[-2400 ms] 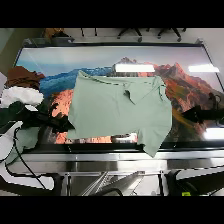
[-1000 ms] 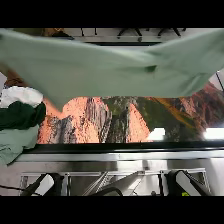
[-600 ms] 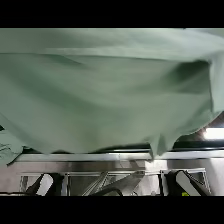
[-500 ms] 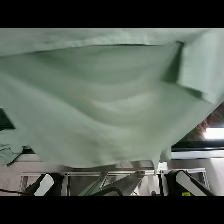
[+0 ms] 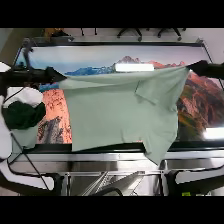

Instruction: Fold the shirts.

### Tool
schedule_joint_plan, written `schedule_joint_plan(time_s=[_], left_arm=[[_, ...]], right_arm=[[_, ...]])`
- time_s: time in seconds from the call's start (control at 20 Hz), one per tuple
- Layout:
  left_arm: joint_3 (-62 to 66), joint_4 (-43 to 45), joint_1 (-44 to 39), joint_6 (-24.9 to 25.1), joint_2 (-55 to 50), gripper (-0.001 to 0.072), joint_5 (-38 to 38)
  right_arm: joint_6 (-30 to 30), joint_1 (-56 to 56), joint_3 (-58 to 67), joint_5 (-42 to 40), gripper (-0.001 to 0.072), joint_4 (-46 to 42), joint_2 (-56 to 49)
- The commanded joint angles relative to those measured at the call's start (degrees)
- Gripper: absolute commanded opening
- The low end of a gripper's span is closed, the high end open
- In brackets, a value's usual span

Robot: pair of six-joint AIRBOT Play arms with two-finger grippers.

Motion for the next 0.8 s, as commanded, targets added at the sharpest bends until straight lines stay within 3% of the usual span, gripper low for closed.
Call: schedule_joint_plan(time_s=[0.0,0.2,0.45,0.75], left_arm=[[9.97,2.23,-2.32,-4.9,-15.45,0.0016,0.92],[19.58,2.38,-2.36,-7.39,-21.14,0.0016,0.04],[19.96,12.31,-3.48,-8.79,-22.03,0.0016,-1.27],[13.94,17.77,-4.98,-7.67,-22.14,0.0017,1.75]], right_arm=[[-0.57,2.47,0.63,-6.38,0.0011,2.16,-11.26],[-0.33,1.73,6.16,-6.32,0.0012,-0.28,-16.44],[2.27,1.81,5.38,-0.33,0.0012,-19.08,-16.63],[2.21,1.9,2.8,-0.63,0.0012,-20.26,-18.49]])
